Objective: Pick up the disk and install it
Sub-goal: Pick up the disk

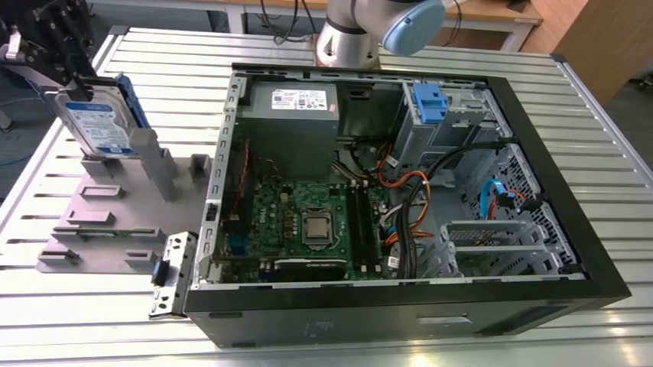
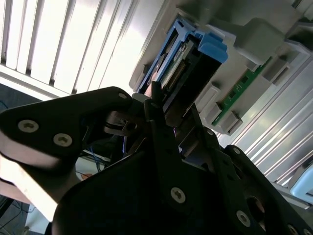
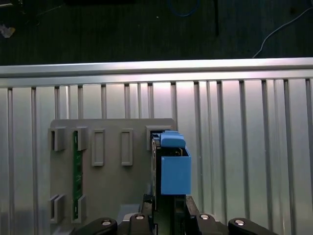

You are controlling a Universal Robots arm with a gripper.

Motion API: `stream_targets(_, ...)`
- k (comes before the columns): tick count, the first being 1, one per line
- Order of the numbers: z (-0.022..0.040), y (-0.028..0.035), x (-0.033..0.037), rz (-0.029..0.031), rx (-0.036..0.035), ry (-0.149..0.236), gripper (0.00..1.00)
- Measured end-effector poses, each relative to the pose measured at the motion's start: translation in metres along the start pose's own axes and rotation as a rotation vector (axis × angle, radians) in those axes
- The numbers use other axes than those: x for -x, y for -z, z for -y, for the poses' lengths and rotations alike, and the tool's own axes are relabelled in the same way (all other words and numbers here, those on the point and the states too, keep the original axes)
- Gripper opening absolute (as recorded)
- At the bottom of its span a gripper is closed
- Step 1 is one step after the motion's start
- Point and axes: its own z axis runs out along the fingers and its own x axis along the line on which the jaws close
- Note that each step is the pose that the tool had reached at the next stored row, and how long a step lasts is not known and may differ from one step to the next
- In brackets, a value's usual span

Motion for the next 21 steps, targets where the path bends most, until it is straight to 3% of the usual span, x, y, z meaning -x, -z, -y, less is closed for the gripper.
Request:
stream_targets(10,-0.0002,0.0167,0.0007,0.0,0.0001,0.0,0.35)
stream_targets(17,-0.0002,0.0173,0.0007,0.0,-0.0001,0.0,0.35)
stream_targets(21,-0.0003,0.0219,0.0008,-0.0001,0.0,0.0,0.35)
